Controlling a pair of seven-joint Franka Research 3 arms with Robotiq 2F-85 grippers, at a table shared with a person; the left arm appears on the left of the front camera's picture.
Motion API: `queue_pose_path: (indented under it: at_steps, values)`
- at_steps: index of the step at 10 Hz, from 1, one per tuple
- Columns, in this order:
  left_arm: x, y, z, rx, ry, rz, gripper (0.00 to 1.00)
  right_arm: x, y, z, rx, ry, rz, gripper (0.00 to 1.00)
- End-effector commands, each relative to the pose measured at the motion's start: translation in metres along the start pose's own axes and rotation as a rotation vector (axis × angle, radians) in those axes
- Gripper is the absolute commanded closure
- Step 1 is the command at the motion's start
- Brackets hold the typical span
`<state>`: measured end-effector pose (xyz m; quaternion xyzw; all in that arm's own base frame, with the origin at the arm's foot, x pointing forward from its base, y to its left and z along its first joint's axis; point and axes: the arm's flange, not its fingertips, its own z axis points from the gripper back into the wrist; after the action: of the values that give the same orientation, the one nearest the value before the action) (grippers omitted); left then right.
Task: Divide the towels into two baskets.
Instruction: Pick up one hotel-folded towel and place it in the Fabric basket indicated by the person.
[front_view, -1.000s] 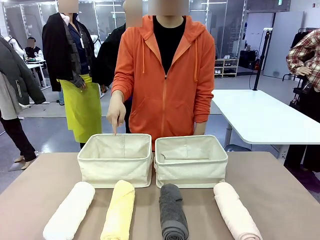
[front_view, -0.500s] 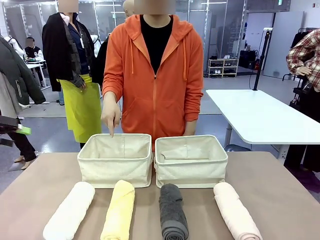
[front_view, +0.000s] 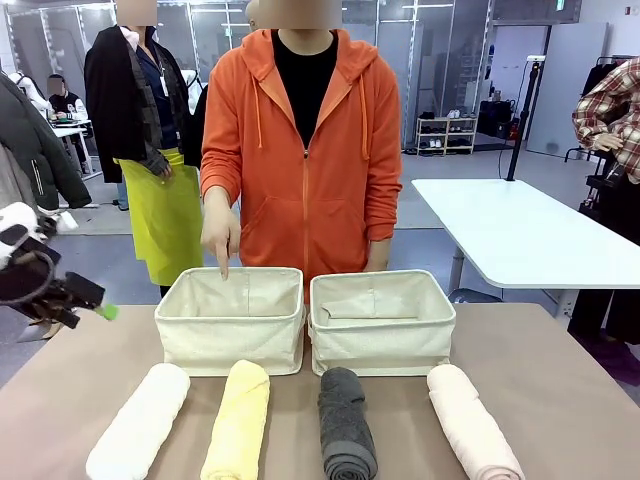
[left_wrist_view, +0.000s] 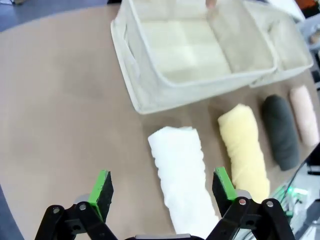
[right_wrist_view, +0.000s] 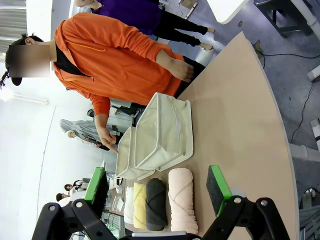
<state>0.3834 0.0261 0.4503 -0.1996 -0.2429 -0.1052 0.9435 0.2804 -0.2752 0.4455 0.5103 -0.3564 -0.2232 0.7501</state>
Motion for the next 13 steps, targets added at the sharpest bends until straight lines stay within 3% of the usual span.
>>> queue_pose_path:
  at_steps: [1,6,9,13]
  values:
    - [-0.045,-0.018,-0.018,0.077,0.111,-0.033,0.00,0.000,0.003,0.002,0.008,-0.007,0.005,0.00]
    - [-0.081,-0.050,-0.066,0.102,0.303,-0.049,0.00,0.000,0.003,0.002,0.008,-0.007,0.005,0.00]
    - [-0.095,-0.053,-0.093,0.115,0.359,-0.034,0.00,0.000,0.003,0.002,0.008,-0.007,0.005,0.00]
    - [-0.111,-0.058,-0.107,0.040,0.458,-0.070,0.00,0.000,0.003,0.002,0.008,-0.007,0.005,0.00]
